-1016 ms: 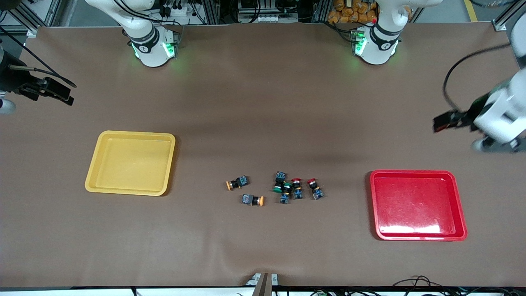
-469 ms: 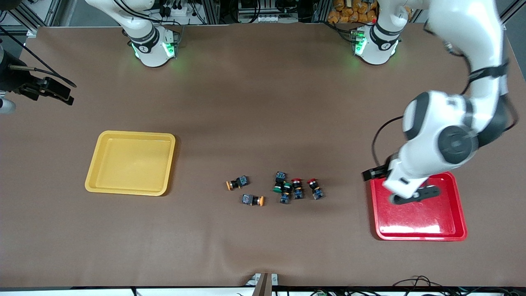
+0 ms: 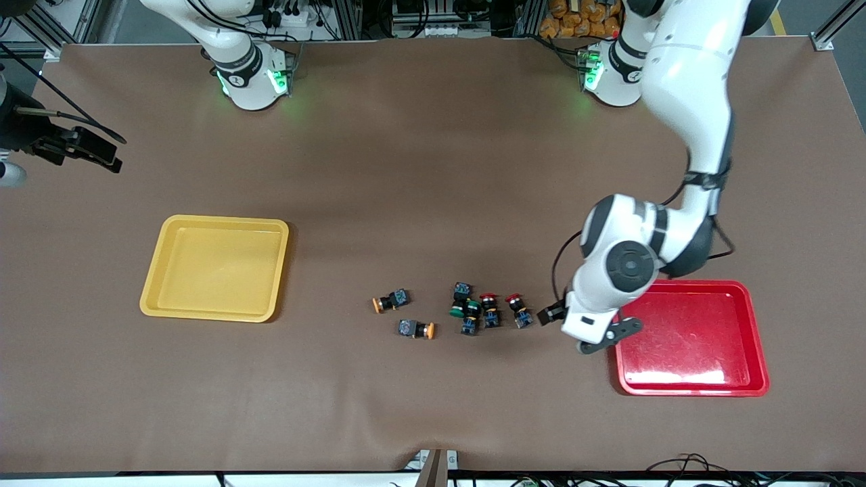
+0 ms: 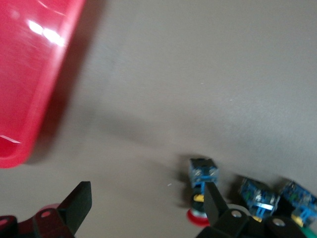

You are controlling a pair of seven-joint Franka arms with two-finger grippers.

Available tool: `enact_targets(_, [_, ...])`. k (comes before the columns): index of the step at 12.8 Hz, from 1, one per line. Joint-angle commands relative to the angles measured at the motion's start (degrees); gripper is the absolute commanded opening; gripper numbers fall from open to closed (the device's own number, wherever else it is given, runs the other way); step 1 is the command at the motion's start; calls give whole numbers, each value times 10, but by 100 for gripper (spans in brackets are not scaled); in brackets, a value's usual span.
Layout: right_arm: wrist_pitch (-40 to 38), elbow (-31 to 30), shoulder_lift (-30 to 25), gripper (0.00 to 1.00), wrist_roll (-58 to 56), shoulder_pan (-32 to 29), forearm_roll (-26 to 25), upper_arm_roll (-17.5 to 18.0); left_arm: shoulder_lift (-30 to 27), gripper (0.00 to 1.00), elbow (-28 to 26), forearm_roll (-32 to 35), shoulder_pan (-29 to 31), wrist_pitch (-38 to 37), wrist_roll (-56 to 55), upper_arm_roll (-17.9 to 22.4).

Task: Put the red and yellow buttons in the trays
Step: 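Lower the left gripper onto a red-capped button and grasp it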

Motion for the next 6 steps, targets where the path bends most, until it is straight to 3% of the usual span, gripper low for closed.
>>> enact_targets(1, [0,-10,-13,100,-3,1,4,-2,33,100,14,-10,-12,49,-48,5])
enact_targets(6, [0,-10,-13,100,-3,0,4,-2,71,100,14,-8,-40,124,-102,6])
